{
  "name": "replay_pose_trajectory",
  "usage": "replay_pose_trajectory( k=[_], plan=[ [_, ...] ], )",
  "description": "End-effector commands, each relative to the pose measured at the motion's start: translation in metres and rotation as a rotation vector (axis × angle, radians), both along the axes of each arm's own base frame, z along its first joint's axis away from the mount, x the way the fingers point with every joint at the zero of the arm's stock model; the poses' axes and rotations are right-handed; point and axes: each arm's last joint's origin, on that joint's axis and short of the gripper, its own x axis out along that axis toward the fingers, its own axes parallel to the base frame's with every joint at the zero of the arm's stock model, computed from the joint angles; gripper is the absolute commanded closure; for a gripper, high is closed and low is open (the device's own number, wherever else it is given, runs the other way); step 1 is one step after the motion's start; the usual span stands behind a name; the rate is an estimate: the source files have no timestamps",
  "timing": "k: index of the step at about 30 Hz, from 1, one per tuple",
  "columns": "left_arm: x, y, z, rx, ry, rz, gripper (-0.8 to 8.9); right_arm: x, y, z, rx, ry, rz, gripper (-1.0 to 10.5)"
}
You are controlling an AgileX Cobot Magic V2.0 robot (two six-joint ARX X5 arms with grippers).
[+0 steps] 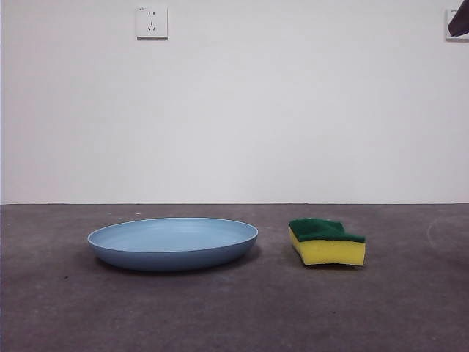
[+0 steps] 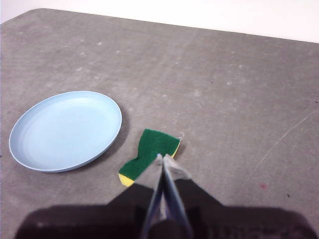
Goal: Pick up the plate,pick up the cloth,clean the plate with the cloth
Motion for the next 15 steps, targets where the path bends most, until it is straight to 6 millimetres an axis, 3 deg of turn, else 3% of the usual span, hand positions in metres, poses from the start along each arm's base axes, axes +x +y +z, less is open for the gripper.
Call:
replay_pose_trajectory(
  k=[1, 15],
  plan=[
    [0.000, 0.001, -0.011, -0.056, 0.012, 0.009, 8.17, 0.000, 0.000, -0.001, 0.009, 0.000, -0.005, 9.5],
    [-0.002, 0.004, -0.028, -0.095, 0.173, 0.051, 8.17, 0.000, 0.000, -0.001, 0.009, 0.000, -0.005, 9.5]
  ],
)
